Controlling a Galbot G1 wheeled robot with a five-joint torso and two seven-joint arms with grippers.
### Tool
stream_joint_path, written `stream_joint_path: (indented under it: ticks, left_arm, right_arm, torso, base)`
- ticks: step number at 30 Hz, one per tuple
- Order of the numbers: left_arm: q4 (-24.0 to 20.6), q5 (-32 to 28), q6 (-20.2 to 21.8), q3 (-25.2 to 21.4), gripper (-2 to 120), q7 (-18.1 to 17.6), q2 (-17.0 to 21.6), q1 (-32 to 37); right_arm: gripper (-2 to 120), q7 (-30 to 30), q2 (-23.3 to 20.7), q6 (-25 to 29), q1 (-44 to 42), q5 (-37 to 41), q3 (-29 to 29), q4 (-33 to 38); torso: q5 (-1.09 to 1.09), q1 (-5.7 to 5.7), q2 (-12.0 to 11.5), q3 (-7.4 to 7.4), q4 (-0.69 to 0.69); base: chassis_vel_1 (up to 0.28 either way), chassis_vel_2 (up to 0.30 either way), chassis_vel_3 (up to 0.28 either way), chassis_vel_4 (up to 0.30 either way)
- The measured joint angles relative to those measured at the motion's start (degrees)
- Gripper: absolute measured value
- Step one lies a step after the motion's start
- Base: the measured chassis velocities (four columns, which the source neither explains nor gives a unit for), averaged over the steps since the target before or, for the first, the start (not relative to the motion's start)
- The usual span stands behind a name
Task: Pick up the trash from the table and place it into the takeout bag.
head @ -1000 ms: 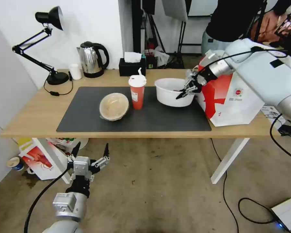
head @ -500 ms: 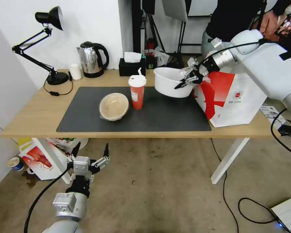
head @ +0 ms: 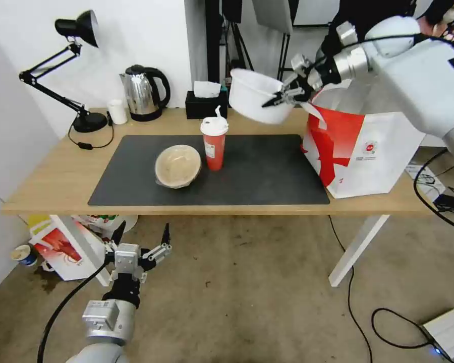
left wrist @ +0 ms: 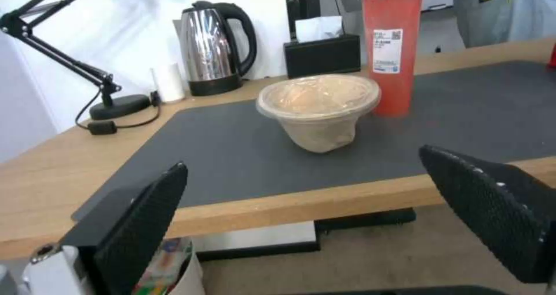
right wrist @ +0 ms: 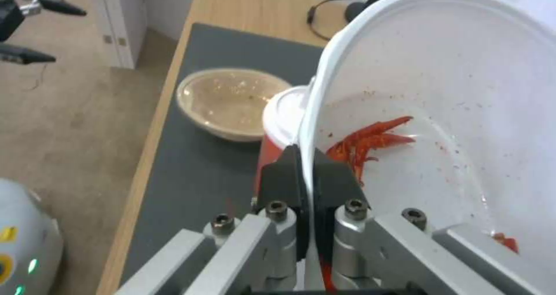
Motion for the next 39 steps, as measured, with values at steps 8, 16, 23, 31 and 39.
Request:
stream_joint_path:
  ticks: [8, 16, 23, 31, 39]
  left_arm:
    - [0.0, 0.0, 0.0, 0.0, 100, 0.0, 0.0, 0.0]
    - [0.0, 0.0, 0.0, 0.0, 100, 0.0, 0.0, 0.0]
    - [0.0, 0.0, 0.0, 0.0, 100, 0.0, 0.0, 0.0]
    - [0.0, 0.0, 0.0, 0.0, 100, 0.0, 0.0, 0.0]
    - [0.0, 0.0, 0.0, 0.0, 100, 0.0, 0.0, 0.0]
  right_arm:
    - [0, -0.12, 1.38, 0.56, 3.08, 0.31, 0.19, -2.83]
    - [0, -0.71, 3.02, 0.95, 6.48, 0.19, -0.17, -5.61]
    - [0, -1.55, 4.13, 1.3, 8.69, -0.18, -0.35, -8.7]
    - [0, -2.0, 5.06, 2.9, 9.46, -2.51, 0.4, -12.31]
    - [0, -3.06, 4.73, 4.78, 9.63, -6.1, 1.86, -16.37]
  torso:
    - [0.0, 0.0, 0.0, 0.0, 0.0]
    - [0.0, 0.0, -0.01, 0.0, 0.0]
    - [0.0, 0.0, 0.0, 0.0, 0.0]
    - [0.0, 0.0, -0.01, 0.0, 0.0]
    - [-0.01, 0.0, -0.01, 0.0, 0.0]
  base:
    - [0.0, 0.0, 0.0, 0.0]
    - [0.0, 0.0, 0.0, 0.0]
    - [0.0, 0.0, 0.0, 0.0]
    - [0.0, 0.0, 0.0, 0.0]
    - [0.0, 0.0, 0.0, 0.0]
